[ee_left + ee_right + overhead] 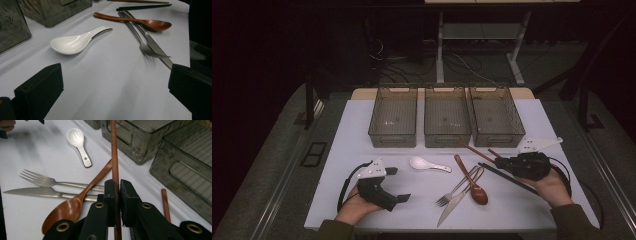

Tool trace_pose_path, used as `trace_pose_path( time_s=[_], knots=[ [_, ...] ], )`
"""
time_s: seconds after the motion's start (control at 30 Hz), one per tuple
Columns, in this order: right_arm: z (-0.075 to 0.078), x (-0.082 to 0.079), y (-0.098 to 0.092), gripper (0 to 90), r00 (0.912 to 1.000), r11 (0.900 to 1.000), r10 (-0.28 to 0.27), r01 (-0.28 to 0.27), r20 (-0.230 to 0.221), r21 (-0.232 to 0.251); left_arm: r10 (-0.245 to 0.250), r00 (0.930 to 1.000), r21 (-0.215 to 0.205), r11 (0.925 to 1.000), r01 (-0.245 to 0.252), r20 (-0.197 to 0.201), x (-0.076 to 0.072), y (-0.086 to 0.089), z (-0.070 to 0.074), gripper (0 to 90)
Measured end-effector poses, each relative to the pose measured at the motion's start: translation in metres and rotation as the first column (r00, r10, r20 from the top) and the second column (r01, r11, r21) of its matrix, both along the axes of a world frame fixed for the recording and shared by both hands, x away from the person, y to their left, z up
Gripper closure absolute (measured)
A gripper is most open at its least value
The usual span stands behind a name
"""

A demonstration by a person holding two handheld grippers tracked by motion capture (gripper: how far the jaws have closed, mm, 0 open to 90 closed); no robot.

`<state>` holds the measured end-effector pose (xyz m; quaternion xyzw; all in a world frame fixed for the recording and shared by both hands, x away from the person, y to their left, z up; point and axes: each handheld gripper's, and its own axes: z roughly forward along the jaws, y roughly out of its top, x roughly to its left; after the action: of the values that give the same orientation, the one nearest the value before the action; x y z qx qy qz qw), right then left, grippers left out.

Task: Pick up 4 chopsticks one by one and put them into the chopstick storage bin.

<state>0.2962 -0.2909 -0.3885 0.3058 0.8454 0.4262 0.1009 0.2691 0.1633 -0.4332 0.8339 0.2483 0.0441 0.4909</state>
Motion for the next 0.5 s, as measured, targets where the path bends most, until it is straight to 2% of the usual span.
trace_pose_path(
  time_s=[0.2, 0.5],
  knots=[
    [0.004, 0.007, 0.010, 84.4, 1.0000, 1.000, 0.006, -0.006, -0.001, 0.017, 0.000, 1.0000, -0.004, 1.0000, 0.000, 0.002, 0.000, -0.001, 0.000, 0.0],
    [0.009, 0.018, 0.030, 84.5, 1.0000, 1.000, 0.005, -0.005, -0.001, 0.017, -0.003, 1.0000, -0.002, 1.0000, 0.003, 0.004, -0.001, -0.001, 0.000, 0.0]
  ],
)
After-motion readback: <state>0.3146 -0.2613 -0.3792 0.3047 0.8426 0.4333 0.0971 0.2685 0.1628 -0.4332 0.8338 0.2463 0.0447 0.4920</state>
